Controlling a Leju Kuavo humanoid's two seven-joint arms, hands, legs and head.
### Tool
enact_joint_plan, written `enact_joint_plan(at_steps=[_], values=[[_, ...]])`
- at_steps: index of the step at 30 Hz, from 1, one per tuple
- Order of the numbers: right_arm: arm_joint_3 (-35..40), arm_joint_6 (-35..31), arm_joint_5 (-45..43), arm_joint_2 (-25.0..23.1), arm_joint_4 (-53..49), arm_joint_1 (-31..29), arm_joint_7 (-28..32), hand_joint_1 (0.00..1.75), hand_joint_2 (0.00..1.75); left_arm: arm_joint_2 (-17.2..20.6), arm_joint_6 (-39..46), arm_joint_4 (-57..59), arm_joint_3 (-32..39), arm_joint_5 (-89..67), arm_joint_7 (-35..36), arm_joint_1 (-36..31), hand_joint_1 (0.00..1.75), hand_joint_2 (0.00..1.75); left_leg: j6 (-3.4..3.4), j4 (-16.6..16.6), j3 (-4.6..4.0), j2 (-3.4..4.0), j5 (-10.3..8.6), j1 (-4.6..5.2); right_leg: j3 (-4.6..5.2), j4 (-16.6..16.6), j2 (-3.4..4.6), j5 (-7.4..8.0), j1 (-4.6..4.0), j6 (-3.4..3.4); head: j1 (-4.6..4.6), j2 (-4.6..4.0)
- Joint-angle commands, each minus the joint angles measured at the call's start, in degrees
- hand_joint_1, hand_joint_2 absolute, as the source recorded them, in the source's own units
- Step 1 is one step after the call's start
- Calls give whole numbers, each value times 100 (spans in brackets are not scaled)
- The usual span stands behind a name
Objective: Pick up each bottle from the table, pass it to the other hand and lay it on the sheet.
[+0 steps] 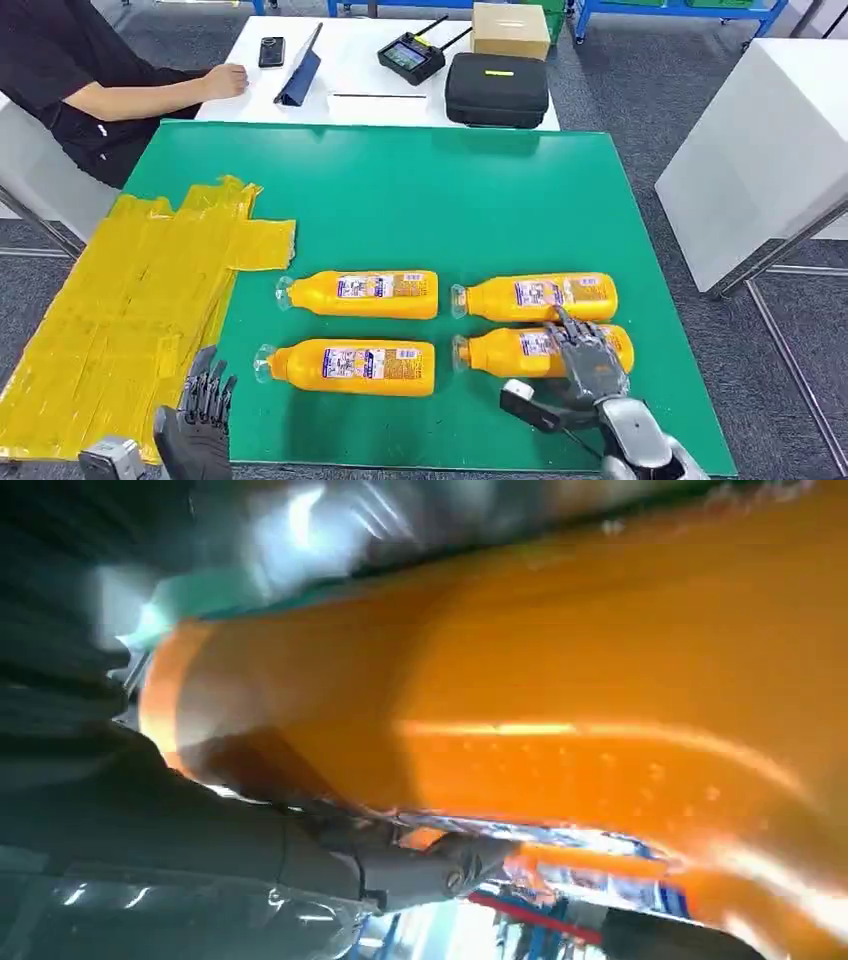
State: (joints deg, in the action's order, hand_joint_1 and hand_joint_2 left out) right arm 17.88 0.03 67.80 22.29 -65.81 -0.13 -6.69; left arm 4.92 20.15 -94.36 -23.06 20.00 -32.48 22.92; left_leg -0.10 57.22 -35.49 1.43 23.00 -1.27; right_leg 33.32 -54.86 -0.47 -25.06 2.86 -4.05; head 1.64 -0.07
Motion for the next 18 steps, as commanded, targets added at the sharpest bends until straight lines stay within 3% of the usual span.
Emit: enact_joint_plan(at_steps=[1, 9, 13, 16, 18], values=[[476, 1094, -525, 96, 864, -56, 324, 173, 175, 640, 470, 139, -561, 511, -295, -13, 0, 0, 5, -9, 35, -29, 2, -11, -45, 22, -17, -2, -14, 34, 2, 0], [260, 1429, -1522, 457, -463, 731, 625, 175, 175, 912, 769, 101, -971, 883, -466, -173, 0, 0, 22, -7, 119, -54, 19, -18, -158, 62, -45, -17, -14, 22, -2, 0], [256, 1457, -1536, 469, -531, 758, 592, 175, 175, 918, 776, 93, -977, 888, -467, -172, 0, 0, 21, -9, 116, -66, 19, -17, -167, 68, -53, -27, -15, 27, 0, 0], [256, 1457, -1536, 469, -531, 758, 592, 175, 175, 918, 776, 93, -977, 888, -467, -172, 0, 0, 21, -5, 139, -31, 29, -17, -179, 68, -20, -12, -13, 1, 2, 0], [69, 1048, -1904, 351, -774, 855, 969, 175, 175, 934, 767, 66, -1003, 933, -485, -167, 0, 0, 21, -4, 137, -38, 35, -20, -178, 69, -25, -16, -17, 5, -2, 0]])
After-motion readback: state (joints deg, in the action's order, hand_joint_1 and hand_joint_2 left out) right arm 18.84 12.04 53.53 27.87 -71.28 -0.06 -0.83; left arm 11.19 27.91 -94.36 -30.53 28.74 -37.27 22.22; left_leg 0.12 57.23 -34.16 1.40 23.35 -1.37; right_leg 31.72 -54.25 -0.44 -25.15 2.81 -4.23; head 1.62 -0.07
